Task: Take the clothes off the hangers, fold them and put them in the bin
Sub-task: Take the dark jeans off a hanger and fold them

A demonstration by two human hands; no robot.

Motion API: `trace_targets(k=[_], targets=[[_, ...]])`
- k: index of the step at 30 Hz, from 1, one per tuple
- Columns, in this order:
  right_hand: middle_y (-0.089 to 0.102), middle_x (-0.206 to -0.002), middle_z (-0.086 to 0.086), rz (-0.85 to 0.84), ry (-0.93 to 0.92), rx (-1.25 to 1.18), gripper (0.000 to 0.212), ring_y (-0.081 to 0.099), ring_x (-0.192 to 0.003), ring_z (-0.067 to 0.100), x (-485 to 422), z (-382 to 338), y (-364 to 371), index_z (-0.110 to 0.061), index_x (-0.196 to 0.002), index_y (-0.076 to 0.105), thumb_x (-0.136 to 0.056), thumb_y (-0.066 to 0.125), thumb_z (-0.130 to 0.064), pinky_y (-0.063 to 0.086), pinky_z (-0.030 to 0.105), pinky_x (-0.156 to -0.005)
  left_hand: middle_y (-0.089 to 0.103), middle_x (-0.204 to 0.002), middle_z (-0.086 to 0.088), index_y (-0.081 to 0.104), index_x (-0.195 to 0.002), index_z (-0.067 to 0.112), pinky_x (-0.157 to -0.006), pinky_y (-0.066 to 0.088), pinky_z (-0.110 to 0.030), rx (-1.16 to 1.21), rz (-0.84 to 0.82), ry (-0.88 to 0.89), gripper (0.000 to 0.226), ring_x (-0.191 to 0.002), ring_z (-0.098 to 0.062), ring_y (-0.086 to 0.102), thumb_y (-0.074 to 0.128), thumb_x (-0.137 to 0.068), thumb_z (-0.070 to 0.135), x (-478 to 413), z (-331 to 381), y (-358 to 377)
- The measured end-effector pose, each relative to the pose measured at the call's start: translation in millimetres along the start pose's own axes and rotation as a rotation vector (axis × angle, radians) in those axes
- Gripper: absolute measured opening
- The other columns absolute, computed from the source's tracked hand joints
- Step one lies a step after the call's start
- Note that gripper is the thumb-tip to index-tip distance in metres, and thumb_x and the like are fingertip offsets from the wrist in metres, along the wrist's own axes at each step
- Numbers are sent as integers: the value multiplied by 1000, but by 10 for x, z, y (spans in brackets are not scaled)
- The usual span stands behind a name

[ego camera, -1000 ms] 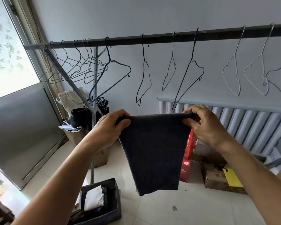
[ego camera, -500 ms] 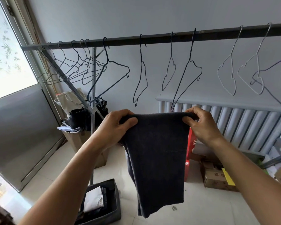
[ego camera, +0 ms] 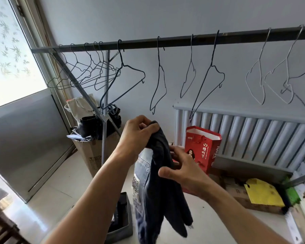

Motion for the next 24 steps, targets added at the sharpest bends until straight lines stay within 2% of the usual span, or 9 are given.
trace_targets(k=[4, 6, 9, 12, 14, 16, 19, 22, 24], targets=[[57, -117, -21, 92, -104, 89, 84, 59, -105, -7, -9, -72, 86, -39, -128, 42, -59, 91, -40, 50, 15, -87, 58, -74, -11, 57, -75, 13, -66, 57, -37, 93, 78, -53, 19, -68, -23, 61, 73, -85, 17, -1, 1, 33], [56, -121, -20, 171, -150, 84, 84, 57, -110, -5, -36, -87, 106, -40, -130, 40, -62, 90, -36, 49, 16, -91, 60, -76, -8, 56, -78, 13, -65, 57, -34, 171, 104, -76, 19, -69, -22, 63, 73, -85, 18, 31, 32, 110], [66, -113, -7, 388, -175, 123, 44, 63, -104, 4, -57, -102, -37, -35, -120, 55, -82, 73, -20, 53, 23, -91, 63, -80, -8, 57, -83, 13, -74, 59, -39, 252, 115, -112, 17, -75, -23, 65, 72, -87, 20, 76, 79, 226], [74, -94, -4, 443, -98, 56, 17, 69, -90, 11, -67, -105, -208, -21, -103, 70, -94, 58, -12, 54, 25, -85, 67, -89, -12, 60, -95, 5, -83, 60, -40, 367, 4, -88, 23, -81, -22, 68, 65, -93, 27, 126, 173, 317], [76, -93, -2, 432, -31, -68, 16, 70, -92, 16, -74, -80, -310, -18, -100, 72, -94, 59, -14, 54, 34, -89, 66, -91, -9, 60, -107, 0, -82, 59, -32, 414, -39, -9, 35, -82, -18, 67, 60, -93, 31, 178, 199, 245], [76, -96, 1, 416, 33, -220, 16, 71, -95, 21, -85, -59, -375, -15, -102, 72, -94, 59, -13, 53, 41, -91, 66, -102, -6, 60, -117, 7, -85, 56, -28, 282, 27, 79, 48, -93, -16, 65, 65, -84, 42, 225, 62, 21], [76, -94, 12, 378, 101, -454, 16, 73, -84, 30, -99, -56, -431, -10, -99, 72, -92, 58, -8, 58, 43, -80, 53, -130, -3, 47, -134, 20, -87, 49, -18, 137, 151, 47, 79, -113, -9, 56, 77, -69, 52, 311, -429, -313], [76, -86, 13, 333, 120, -559, 16, 73, -72, 26, -129, -75, -469, -7, -99, 70, -93, 56, -8, 60, 35, -61, 34, -150, 2, 24, -151, 25, -107, 35, -26, 150, 117, -86, 118, -135, -11, 38, 80, -56, 66, 347, -946, -400], [76, -86, 13, 303, 147, -613, 17, 73, -71, 26, -153, -79, -468, -6, -104, 68, -93, 55, -11, 59, 33, -57, 39, -152, -6, 23, -153, 18, -113, 34, -37, 333, -42, -155, 124, -135, -18, 44, 81, -56, 68, 375, -1161, -316]])
Point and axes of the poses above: each hand's wrist, its own x-axis away from the middle knuckle, its own y-axis out of the palm, z = x × y, the point moved 8 cm from there along -x, towards the middle knuckle
